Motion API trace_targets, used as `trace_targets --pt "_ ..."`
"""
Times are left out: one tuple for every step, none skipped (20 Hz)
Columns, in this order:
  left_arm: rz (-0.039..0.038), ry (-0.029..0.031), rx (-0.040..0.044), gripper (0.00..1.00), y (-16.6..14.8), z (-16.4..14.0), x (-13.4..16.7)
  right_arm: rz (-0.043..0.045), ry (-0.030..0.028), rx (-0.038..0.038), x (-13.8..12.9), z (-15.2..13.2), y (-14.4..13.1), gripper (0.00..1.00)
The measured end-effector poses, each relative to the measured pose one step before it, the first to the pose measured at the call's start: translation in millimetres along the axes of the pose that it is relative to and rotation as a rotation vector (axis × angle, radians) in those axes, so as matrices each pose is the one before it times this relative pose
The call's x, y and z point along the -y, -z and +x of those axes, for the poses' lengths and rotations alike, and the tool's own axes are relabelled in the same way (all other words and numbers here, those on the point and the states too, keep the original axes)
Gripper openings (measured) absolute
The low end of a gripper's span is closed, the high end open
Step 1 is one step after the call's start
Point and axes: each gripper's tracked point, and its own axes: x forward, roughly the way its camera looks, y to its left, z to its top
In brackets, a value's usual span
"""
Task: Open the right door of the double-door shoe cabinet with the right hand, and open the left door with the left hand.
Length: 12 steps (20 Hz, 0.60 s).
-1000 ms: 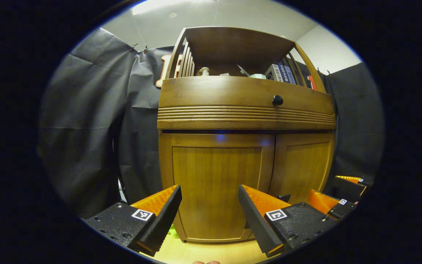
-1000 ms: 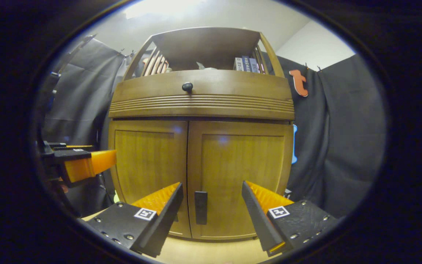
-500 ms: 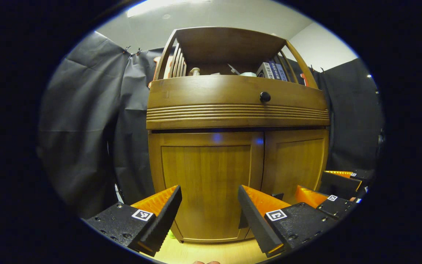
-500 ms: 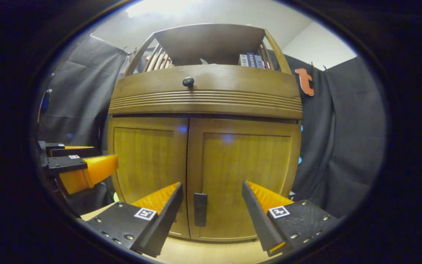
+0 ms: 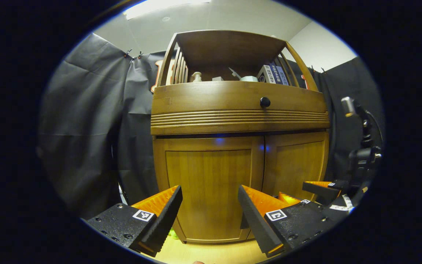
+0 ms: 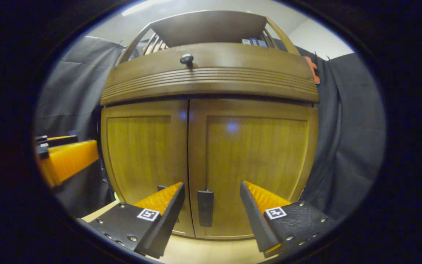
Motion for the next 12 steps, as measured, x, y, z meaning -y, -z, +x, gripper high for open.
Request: trace_targets --pt "0.00407 -0.01277 -0.00218 0.92 -0.3 -2.14 -5.8 0.011 -0.00541 -0.02678 -3.7 7.12 8.71 0.88" --pt "0.00237 -0.01269 -0.00253 0.92 -0.19 -1.26 -5.2 0.00463 0.00674 -0.02259 -1.15 9.46 7.51 0.87" --pt "-0.00056 -0.01267 -0.00302 0.92 1.1 -2.09 -5.06 -0.00067 0.00094 -0.0204 -1.7 5.45 6.89 0.74" --pt "-0.00217 -0.01174 -0.00177 0.92 -0.35 -0.9 -5.51 -0.00495 0.00498 -0.02247 -1.58 7.97 8.21 0.77" --pt "-0.00279 -0.01221 -0.00242 0.92 0.2 -1.34 -5.07 -0.00942 0.00799 -0.02071 -0.73 8.11 6.2 0.77" --pt "-0.00263 -0.01102 -0.00353 0.92 0.33 -1.23 -4.79 -0.0066 -0.00049 -0.01748 -0.72 4.77 7.93 0.74" --pt "-0.00169 -0.01046 -0.00437 0.92 1.67 -0.97 -4.64 -0.00326 -0.00119 -0.01761 -2.95 10.52 7.64 0.74" --pt "-0.00064 -0.01037 -0.00387 0.95 1.21 -0.77 -4.57 -0.00824 0.01604 -0.02188 -0.21 2.23 10.37 0.74" --pt "-0.00007 -0.01036 -0.0027 0.95 1.08 -0.71 -4.79 0.0058 -0.0054 -0.01338 -1.88 4.15 3.88 0.63" --pt "-0.00015 -0.00995 -0.00135 0.95 0.47 0.0 -4.74 0.00598 0.01242 -0.01334 1.62 -0.19 4.09 0.51" --pt "-0.0012 -0.00835 -0.00198 0.95 0.75 0.09 -3.4 -0.00229 0.0122 -0.02575 3.45 -2.27 5.01 0.43" --pt "-0.00227 -0.00519 -0.00256 0.95 0.77 0.07 -3.0 0.02164 0.00674 0.02008 1.55 -14.46 -11.18 0.38"
